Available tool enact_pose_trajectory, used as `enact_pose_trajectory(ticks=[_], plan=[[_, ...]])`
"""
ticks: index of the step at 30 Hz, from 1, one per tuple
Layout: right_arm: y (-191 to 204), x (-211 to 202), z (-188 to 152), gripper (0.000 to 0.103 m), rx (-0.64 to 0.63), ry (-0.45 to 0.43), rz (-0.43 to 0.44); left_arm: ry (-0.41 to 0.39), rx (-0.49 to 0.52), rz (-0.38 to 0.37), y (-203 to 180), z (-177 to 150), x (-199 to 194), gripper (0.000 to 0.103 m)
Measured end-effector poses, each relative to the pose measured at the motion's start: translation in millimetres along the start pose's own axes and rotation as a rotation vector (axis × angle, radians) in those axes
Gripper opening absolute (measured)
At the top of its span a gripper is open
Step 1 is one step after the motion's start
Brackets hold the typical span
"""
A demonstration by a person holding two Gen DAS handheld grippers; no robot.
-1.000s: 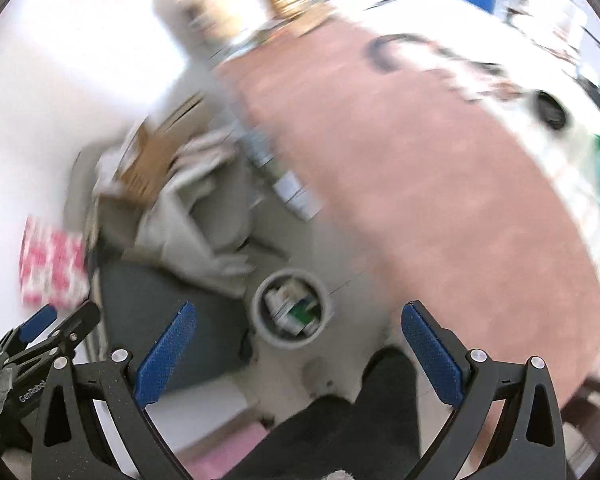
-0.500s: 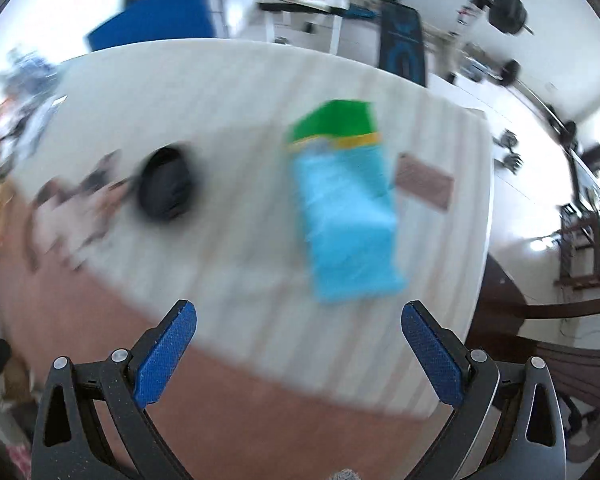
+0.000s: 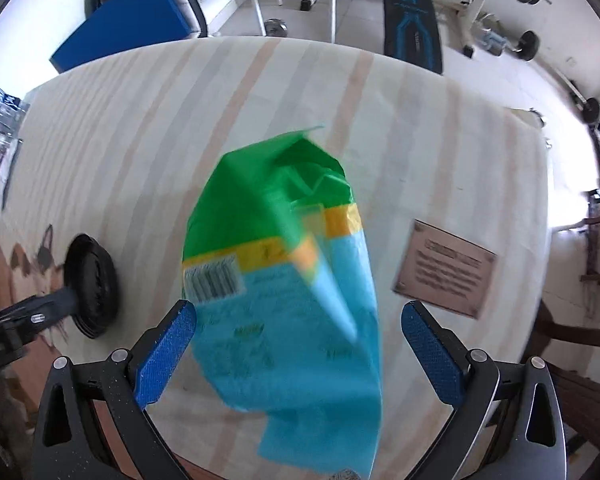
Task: Collect trash
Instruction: 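Grasp the black round lid with the left gripper while the right grasps the blue-green snack bag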
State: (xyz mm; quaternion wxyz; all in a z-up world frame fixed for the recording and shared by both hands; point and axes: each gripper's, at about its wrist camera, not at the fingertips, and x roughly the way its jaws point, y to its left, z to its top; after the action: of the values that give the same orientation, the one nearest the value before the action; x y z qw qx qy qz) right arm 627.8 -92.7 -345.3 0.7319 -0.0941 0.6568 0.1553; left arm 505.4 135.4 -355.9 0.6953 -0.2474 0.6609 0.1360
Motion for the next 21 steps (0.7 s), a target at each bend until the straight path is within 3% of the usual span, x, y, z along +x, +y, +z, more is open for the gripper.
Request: enact_pose_trajectory(ticks=[12, 17, 21], plan=[[-17.1, 6.2, 15.4, 0.103, 0.052, 0.001, 0.082, 0.058, 0.054, 0.053, -38.8, 16.6, 32.7, 0.102], [-13.8, 16.5, 8.1, 0.103, 0.017, 0.022, 0.062, 0.014, 0.038, 0.082, -43.6, 14.8, 30.6, 0.087], [-6.6, 23.7, 7.5, 0.103, 0.002, 0.027, 0.033, -0.017, 0.042, 0.075, -44.2, 10.9, 25.1, 0.085]])
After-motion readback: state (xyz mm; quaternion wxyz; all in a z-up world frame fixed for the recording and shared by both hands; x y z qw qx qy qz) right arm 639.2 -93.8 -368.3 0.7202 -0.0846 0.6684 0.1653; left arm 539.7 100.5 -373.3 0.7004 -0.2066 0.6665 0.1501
